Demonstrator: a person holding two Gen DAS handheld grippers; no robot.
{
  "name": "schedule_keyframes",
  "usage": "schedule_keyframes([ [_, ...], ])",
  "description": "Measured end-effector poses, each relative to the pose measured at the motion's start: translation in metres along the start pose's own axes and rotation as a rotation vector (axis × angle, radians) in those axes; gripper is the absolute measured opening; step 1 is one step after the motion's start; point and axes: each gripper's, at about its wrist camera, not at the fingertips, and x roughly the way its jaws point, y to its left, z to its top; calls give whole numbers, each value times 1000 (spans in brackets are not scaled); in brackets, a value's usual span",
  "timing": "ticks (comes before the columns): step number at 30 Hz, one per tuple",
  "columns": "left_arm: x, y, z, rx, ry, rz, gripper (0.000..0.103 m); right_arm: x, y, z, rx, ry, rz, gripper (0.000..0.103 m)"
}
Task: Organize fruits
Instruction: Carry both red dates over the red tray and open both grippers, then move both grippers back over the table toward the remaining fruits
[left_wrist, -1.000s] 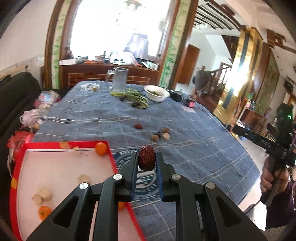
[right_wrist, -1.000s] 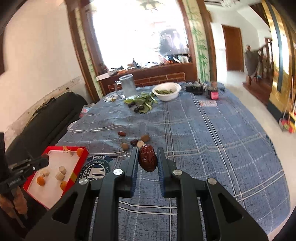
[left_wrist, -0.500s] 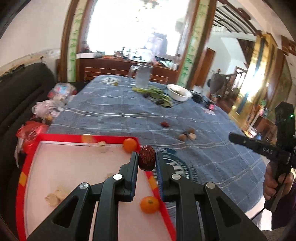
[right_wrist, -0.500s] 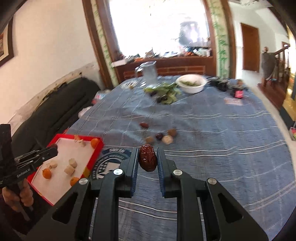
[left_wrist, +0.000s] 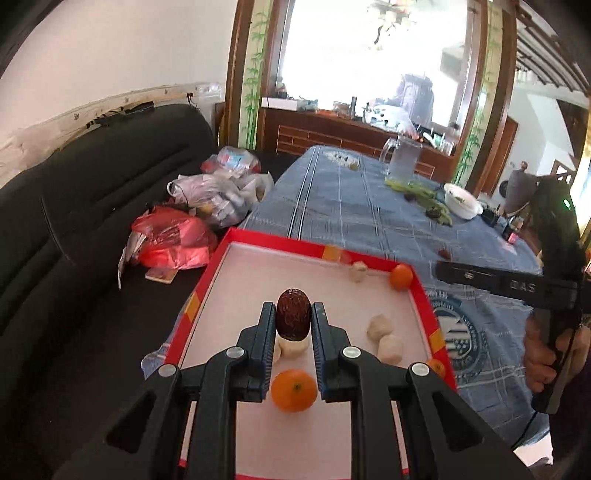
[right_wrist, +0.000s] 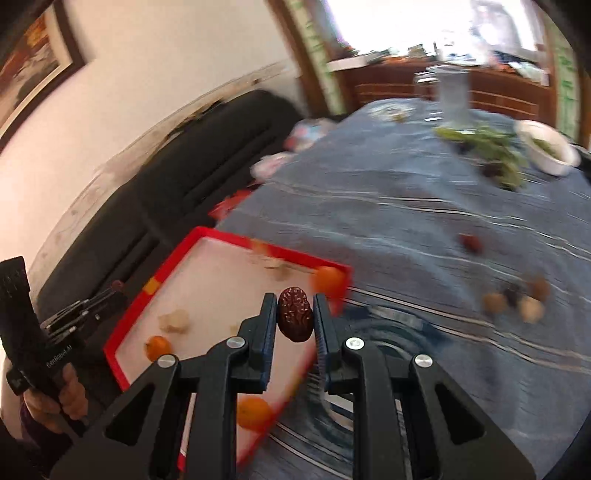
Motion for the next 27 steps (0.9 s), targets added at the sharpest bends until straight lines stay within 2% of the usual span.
schedule_keyframes([
  [5, 18, -17, -9, 34, 56, -29, 17, 42, 13, -3, -19, 56, 32, 22],
  [8, 25, -25, -9, 45, 72, -44, 17, 61, -1, -6, 14, 81, -11, 22],
  [12, 38, -38, -5, 95, 75, -2, 18, 77, -14, -3, 54, 101, -19, 22],
  [15, 56, -42, -3, 100, 124, 30, 18, 87, -12, -1, 41, 116, -32, 22],
  [18, 66, -44, -6, 92, 165, 55, 18, 95, -11, -3, 48, 160, -6, 22],
  [19, 67, -44, -7, 93, 173, 63, 23, 94, -9, -3, 39, 152, -12, 22],
  [20, 68, -44, -8, 91, 184, 79, 41, 92, -8, -3, 31, 148, -16, 23],
  [21, 68, -43, -9, 86, 190, 92, 51, 90, -7, -3, 27, 153, -5, 23],
  [22, 67, -42, -9, 76, 187, 104, 65, 87, -7, -3, 28, 157, 15, 23],
  [23, 65, -42, -9, 71, 183, 107, 71, 82, -8, -3, 33, 153, 45, 26],
  [25, 58, -42, -7, 63, 177, 112, 74, 67, -12, -2, 47, 118, 75, 40],
  [26, 55, -43, -6, 61, 170, 114, 75, 56, -16, -2, 51, 85, 84, 52],
  [27, 54, -44, -5, 61, 165, 116, 75, 43, -22, -2, 56, 41, 86, 56],
])
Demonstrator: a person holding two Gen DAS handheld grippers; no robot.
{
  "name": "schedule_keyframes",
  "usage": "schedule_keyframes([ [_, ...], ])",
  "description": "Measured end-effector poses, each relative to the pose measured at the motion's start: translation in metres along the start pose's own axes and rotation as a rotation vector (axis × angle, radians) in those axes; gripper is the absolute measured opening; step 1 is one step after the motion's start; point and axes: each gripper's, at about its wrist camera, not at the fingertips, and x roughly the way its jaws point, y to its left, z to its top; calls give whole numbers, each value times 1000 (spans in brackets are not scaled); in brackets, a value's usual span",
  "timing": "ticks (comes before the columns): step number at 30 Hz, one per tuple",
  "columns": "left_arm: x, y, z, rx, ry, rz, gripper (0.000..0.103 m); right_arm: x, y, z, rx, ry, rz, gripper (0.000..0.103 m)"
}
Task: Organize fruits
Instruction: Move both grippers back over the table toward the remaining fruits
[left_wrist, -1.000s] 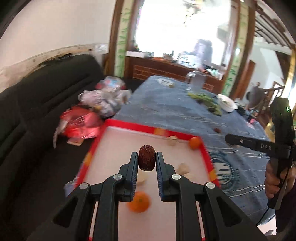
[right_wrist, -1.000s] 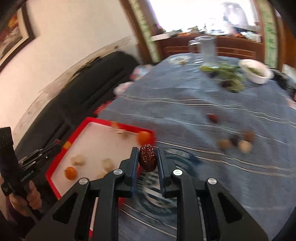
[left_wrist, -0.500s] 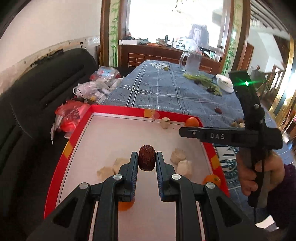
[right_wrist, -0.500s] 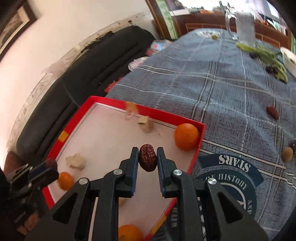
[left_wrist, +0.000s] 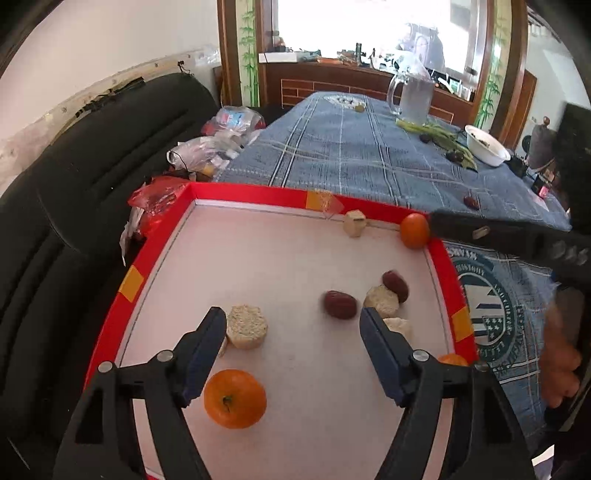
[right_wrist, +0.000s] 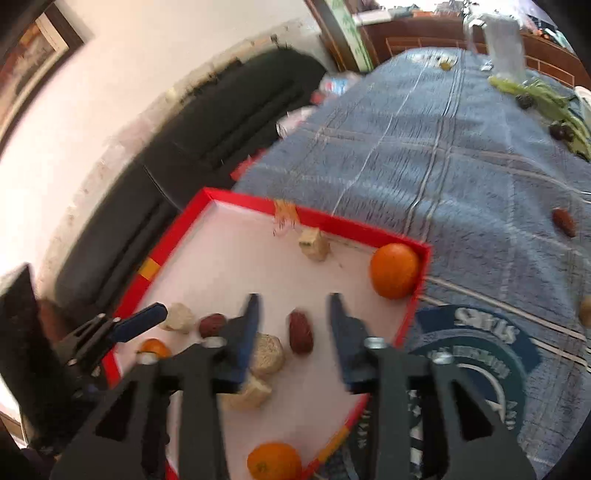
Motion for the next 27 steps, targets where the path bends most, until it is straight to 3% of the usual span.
schedule_keyframes([
  [3, -8, -9, 2, 9, -22, -13, 75, -34, -16, -1, 9, -81, -24, 56],
  [6, -15, -28, 3, 41, -45, -45, 78, -75, -51, -7, 21, -148, -123, 56],
  [12, -21, -82, 16, 155, -68, -112, 78, -120, -136, -21, 152, -145, -280, 55],
  [19, -26, -148, 35, 317, -133, -144, 78, -116, -173, -30, 141, -69, -395, 47],
  [27, -3, -180, 45, 393, -79, -166, 78, -91, -184, -25, 108, -12, -443, 46],
])
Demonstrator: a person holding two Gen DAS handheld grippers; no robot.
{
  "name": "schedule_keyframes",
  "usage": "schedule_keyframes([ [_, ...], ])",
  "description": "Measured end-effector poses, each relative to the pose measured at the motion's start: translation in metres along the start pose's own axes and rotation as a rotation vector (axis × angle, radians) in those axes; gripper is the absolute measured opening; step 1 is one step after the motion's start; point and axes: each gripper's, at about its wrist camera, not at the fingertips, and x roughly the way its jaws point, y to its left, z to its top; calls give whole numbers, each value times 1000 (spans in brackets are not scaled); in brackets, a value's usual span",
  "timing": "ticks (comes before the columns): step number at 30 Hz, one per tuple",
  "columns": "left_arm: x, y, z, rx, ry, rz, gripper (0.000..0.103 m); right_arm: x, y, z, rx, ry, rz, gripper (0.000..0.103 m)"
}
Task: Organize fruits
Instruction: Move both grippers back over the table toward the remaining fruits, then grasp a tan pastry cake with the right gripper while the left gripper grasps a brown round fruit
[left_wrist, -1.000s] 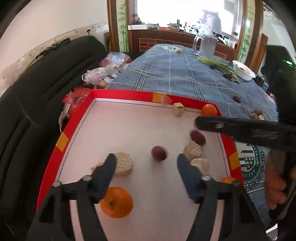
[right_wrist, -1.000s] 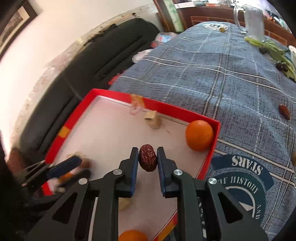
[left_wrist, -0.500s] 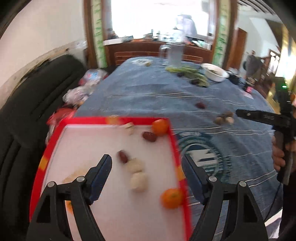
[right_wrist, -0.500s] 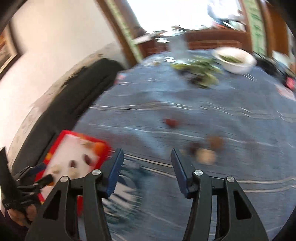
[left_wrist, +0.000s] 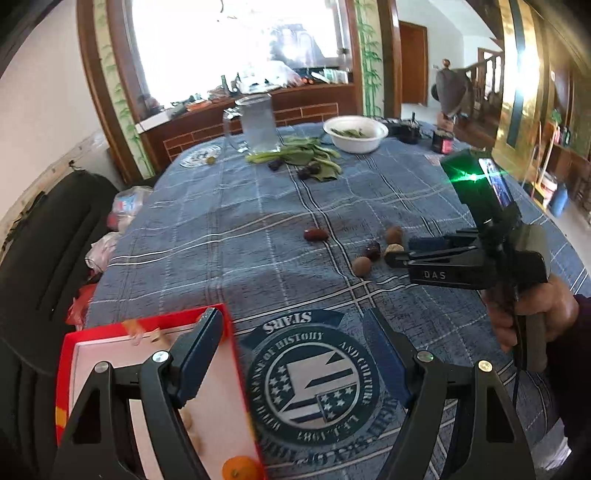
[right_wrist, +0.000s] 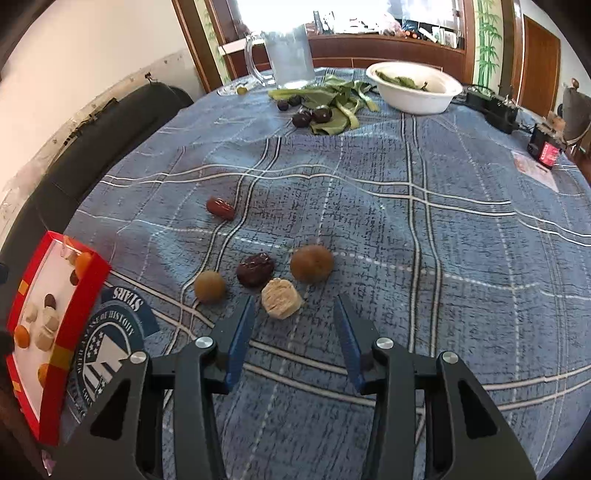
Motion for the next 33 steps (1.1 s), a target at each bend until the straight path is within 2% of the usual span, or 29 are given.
schedule_keyframes([
  [6, 27, -4, 6, 6, 64, -3, 78, 3, 7, 0, -42, -33, -14, 40],
  [8, 32, -7, 9, 12, 71, -1, 78, 5, 11, -1, -84, -47, -40, 32],
  [11, 40, -12, 13, 18, 81, 3, 78, 6, 17, -4, -141, -58, -55, 27],
  [15, 54, -22, 18, 22, 105, -8, 78, 5, 17, -3, -158, -53, -58, 26],
  [19, 65, -35, 22, 26, 126, -26, 78, -9, -6, 0, -63, -62, -8, 26],
  [25, 92, -51, 35, 47, 158, -24, 77, -44, -59, 9, 176, -151, 66, 26],
  [27, 101, -54, 40, 58, 169, -14, 73, -48, -72, 9, 242, -158, 61, 26],
  [29, 108, -57, 42, 62, 191, -27, 63, -49, -79, 10, 285, -156, 68, 26],
  [33, 118, -63, 44, 84, 211, -27, 56, -51, -81, 10, 318, -159, 79, 26],
])
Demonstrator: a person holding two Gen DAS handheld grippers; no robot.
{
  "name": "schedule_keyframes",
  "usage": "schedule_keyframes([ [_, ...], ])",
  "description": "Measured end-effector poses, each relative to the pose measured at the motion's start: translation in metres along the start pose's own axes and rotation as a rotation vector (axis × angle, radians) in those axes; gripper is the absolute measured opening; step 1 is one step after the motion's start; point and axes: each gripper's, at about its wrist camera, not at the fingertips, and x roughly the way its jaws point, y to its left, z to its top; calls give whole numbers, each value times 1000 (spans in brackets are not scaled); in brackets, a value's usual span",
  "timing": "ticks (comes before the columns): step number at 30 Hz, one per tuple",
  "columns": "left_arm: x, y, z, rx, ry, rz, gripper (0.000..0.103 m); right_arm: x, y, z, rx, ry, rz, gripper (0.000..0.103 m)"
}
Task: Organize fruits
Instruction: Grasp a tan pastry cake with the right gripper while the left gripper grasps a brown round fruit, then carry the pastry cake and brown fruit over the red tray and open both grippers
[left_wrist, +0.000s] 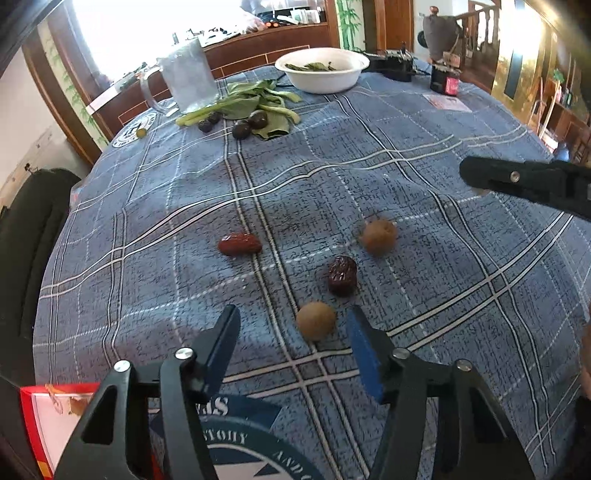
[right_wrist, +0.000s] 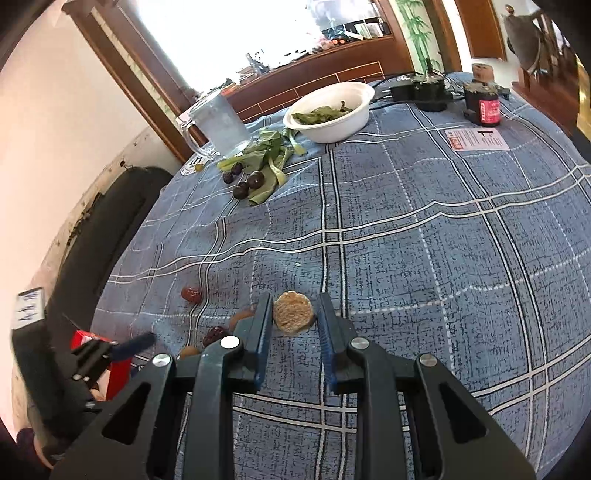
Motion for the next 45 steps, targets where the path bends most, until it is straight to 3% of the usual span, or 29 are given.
schedule_keyframes([
  [5, 7, -7, 1, 12, 15, -22, 43, -1, -1, 2, 6, -6, 5, 26],
  [10, 10, -10, 5, 6, 15, -72, 22, -2, -4, 3, 13, -8, 3, 26],
  [20, -4, -13, -3, -30, -20, -54, 22, -5, -5, 4, 19, -22, -7, 26],
  [27, -66, -32, -11, -5, -173, -59, 22, -11, -2, 2, 23, -41, 1, 26],
  [34, -104, -39, -14, -23, -269, -77, 22, -16, 3, 2, 23, -61, 19, 26],
  [45, -115, -27, -25, -71, -294, -84, 22, -21, 11, 0, -2, -87, 24, 26],
])
